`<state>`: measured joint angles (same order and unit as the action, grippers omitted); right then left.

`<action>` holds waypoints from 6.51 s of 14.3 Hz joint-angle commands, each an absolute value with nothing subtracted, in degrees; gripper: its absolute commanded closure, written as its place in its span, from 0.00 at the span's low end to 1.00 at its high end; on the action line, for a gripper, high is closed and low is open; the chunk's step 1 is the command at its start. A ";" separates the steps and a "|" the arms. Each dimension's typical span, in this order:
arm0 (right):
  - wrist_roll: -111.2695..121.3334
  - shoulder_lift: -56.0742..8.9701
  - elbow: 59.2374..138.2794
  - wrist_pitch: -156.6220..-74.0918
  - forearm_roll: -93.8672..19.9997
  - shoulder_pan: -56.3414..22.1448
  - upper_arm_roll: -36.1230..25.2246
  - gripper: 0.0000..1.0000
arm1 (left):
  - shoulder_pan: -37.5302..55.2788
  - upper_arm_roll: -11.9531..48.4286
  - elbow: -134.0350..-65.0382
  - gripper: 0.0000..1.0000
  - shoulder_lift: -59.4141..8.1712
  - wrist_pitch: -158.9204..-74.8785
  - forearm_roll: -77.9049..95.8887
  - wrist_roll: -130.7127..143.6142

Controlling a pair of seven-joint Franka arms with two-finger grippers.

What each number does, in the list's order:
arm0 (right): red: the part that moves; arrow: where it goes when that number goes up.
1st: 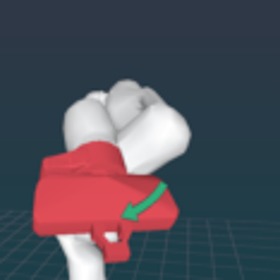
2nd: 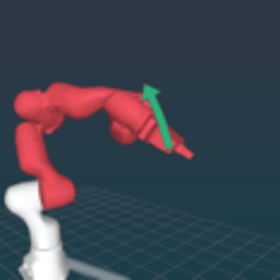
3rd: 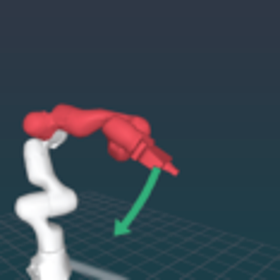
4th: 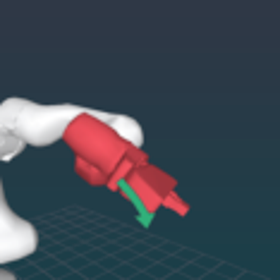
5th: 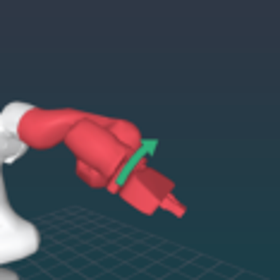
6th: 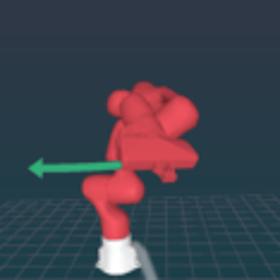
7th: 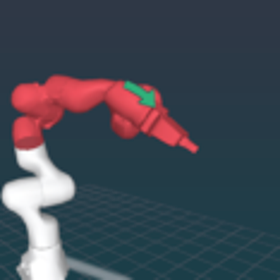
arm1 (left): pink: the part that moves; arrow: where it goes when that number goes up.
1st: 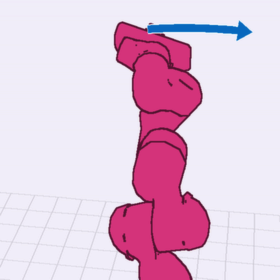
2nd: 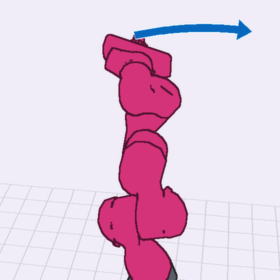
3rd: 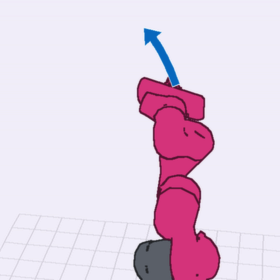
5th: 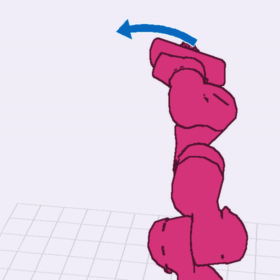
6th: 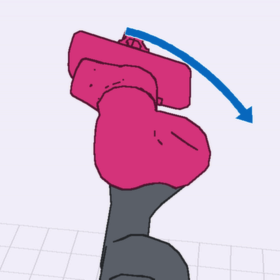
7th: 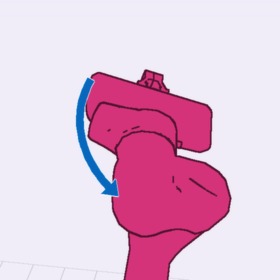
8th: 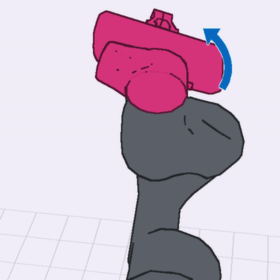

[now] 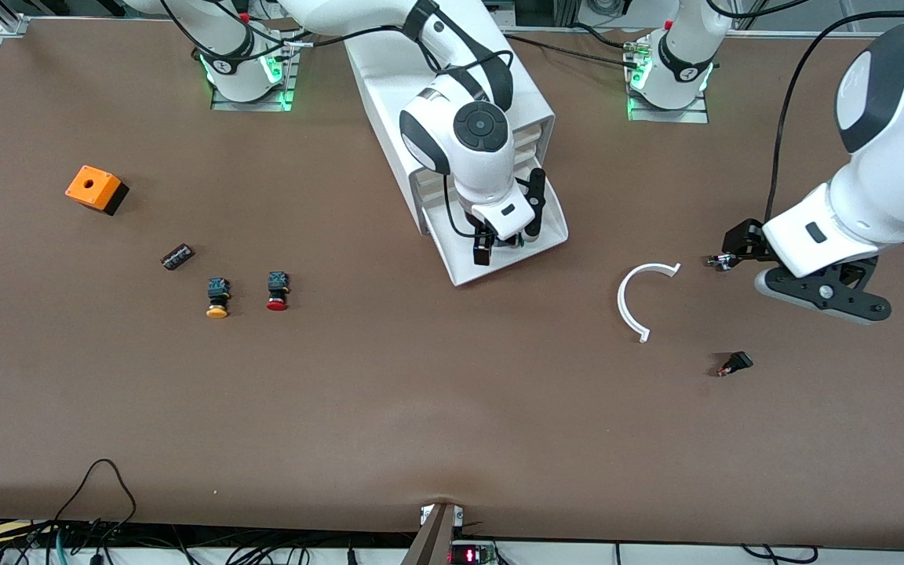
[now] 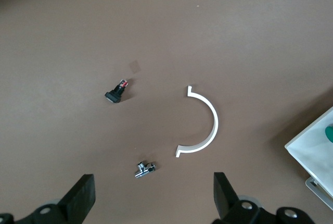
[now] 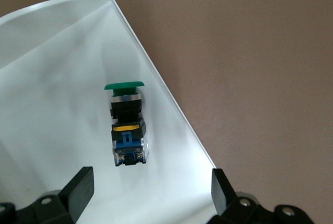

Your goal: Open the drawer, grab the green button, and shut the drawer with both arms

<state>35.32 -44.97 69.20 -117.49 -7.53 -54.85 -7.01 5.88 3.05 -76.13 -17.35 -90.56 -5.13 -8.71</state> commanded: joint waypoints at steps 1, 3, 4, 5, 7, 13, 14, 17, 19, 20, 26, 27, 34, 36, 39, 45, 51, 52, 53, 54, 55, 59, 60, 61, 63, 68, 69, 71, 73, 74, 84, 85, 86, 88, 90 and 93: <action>33.58 -46.41 67.24 -117.33 -7.47 -55.63 -7.30 0.00 | 3.34 3.87 -88.70 0.00 -8.39 -96.55 -5.02 -8.17; 33.66 -46.84 67.15 -117.51 -7.38 -56.07 -7.21 0.00 | 1.07 3.87 -103.02 0.00 0.83 -104.99 -3.52 -8.17; 33.66 -47.11 67.15 -117.77 -7.38 -56.34 -7.21 0.00 | 0.97 3.87 -106.75 0.00 4.01 -106.68 -3.52 -8.17; 33.49 -47.54 67.15 -118.21 -7.38 -56.60 -7.03 0.00 | 0.97 3.95 -107.22 0.00 5.00 -106.18 -3.52 -8.00; 33.49 -48.25 67.15 -118.56 -7.38 -56.69 -7.03 0.00 | 0.97 3.96 -106.70 0.00 4.83 -105.21 -3.52 -5.38; 33.14 -49.39 67.32 -119.44 -7.47 -56.78 -6.94 0.00 | 1.49 5.54 -100.72 0.00 3.16 -94.04 -3.60 4.83; 32.09 -49.57 67.32 -119.44 -7.47 -56.78 -6.94 0.00 | 1.58 5.54 -100.37 0.00 3.08 -94.04 -3.52 4.83; 29.88 -50.01 67.32 -119.53 -7.47 -57.39 -6.94 0.00 | 1.67 5.63 -98.71 0.00 1.94 -94.04 -2.73 4.92; 29.97 -50.01 67.32 -119.44 -7.47 -57.48 -6.94 0.00 | 1.58 5.63 -98.00 0.00 1.58 -94.04 -0.54 4.83; 29.97 -50.01 67.32 -119.44 -7.47 -57.57 -6.94 0.00 | 1.67 5.63 -98.00 0.00 1.50 -94.04 -0.53 4.83; 29.79 -50.27 67.50 -119.53 -7.47 -57.83 -6.86 0.00 | 1.93 5.71 -98.00 0.00 1.58 -93.87 -0.62 4.92; 29.79 -50.27 67.50 -119.53 -7.47 -57.83 -6.86 0.00 | 2.11 5.71 -97.91 0.00 1.58 -93.87 -0.62 5.01; 29.71 -50.45 67.59 -119.53 -7.12 -57.83 -6.86 0.18 | 2.11 5.71 -97.91 0.00 1.58 -93.87 -0.62 5.01; 30.06 -50.45 67.59 -119.53 -6.94 -57.92 -6.86 0.24 | 2.11 5.71 -97.91 0.00 1.58 -93.87 -0.62 5.10; 30.23 -50.45 67.59 -119.53 -6.86 -57.92 -6.86 0.32 | 2.11 5.71 -97.91 0.00 1.58 -93.87 -0.62 5.10; 31.03 -50.36 67.50 -120.06 -4.84 -58.09 -6.94 0.46 | 2.11 5.71 -98.00 0.00 1.58 -93.87 -0.62 5.10; 31.03 -50.27 67.41 -120.06 -4.75 -58.36 -6.86 0.60 | 2.11 5.71 -98.00 0.00 1.58 -93.78 -0.62 5.10; 31.03 -50.27 67.41 -120.06 -4.83 -58.36 -6.86 0.62 | 2.11 5.71 -97.91 0.00 1.58 -93.43 -0.62 5.10; 30.94 -50.27 67.33 -120.06 -4.83 -58.36 -6.86 0.63 | 2.11 5.71 -97.91 0.00 1.58 -93.43 -0.62 5.01; 30.24 -50.27 67.32 -120.06 -5.01 -58.27 -6.86 0.76 | 2.11 5.71 -97.91 0.00 1.58 -93.34 -0.62 5.10; 29.80 -50.27 67.32 -120.06 -5.18 -58.27 -6.86 0.88 | 2.11 5.71 -97.91 0.00 1.58 -93.34 -0.62 5.10; 30.23 -50.10 67.32 -119.97 -5.27 -58.27 -6.94 0.88 | 2.11 5.71 -98.00 0.00 1.58 -93.34 -0.62 5.10; 30.41 -50.10 67.24 -119.97 -5.19 -58.27 -6.94 0.89 | 2.11 5.71 -97.91 0.00 1.58 -93.34 -0.62 5.10; 30.50 -50.01 67.24 -119.97 -5.19 -58.27 -6.94 0.89 | 2.11 5.71 -98.00 0.00 1.58 -93.34 -0.62 5.10; 30.41 -49.66 67.15 -119.53 -5.36 -58.27 -7.03 0.89 | 2.11 5.71 -97.91 0.00 1.58 -93.34 -0.62 5.10; 30.41 -48.60 67.06 -118.92 -5.36 -58.36 -7.12 0.93 | 2.11 5.71 -97.91 0.00 1.58 -93.34 -0.62 5.10; 30.41 -48.17 67.06 -118.39 -5.36 -58.27 -7.21 0.93 | 2.11 5.71 -98.00 0.00 1.67 -93.34 -0.62 5.10; 30.32 -46.86 67.06 -117.52 -5.36 -58.27 -7.56 0.93 | 2.11 5.71 -98.00 0.00 1.58 -93.34 -0.62 5.10; 30.32 -44.05 67.06 -116.20 -5.36 -58.10 -8.00 0.93 | 2.11 5.71 -97.91 0.00 1.58 -93.34 -0.62 5.10; 30.32 -42.55 67.06 -115.32 -5.36 -57.92 -8.26 0.93 | 2.11 5.71 -97.91 0.00 1.58 -93.34 -0.62 5.10; 22.59 -35.86 67.94 -110.31 -6.67 -53.97 -15.19 0.93 | 2.11 5.71 -97.91 0.00 1.58 -93.34 -0.62 5.10; 22.33 -34.99 69.07 -110.04 -7.11 -53.01 -15.55 0.93 | 2.11 5.71 -97.91 0.00 1.58 -93.34 -0.62 5.10; 22.59 -33.94 70.74 -110.21 -7.29 -51.95 -15.99 0.93 | 2.11 5.71 -97.91 0.00 1.58 -93.34 -0.62 5.10; 22.06 -32.52 72.94 -110.65 -7.99 -49.93 -16.61 0.93 | 2.11 5.71 -98.00 0.00 1.58 -93.34 -0.62 5.10; 22.15 -32.00 73.30 -110.48 -12.37 -47.91 -18.27 0.93 | 2.11 5.71 -97.91 0.00 1.58 -93.34 -0.62 5.10; 21.80 -31.03 75.31 -110.74 -15.11 -43.69 -18.46 0.93 | 2.11 5.71 -97.91 0.00 1.58 -93.34 -0.62 5.10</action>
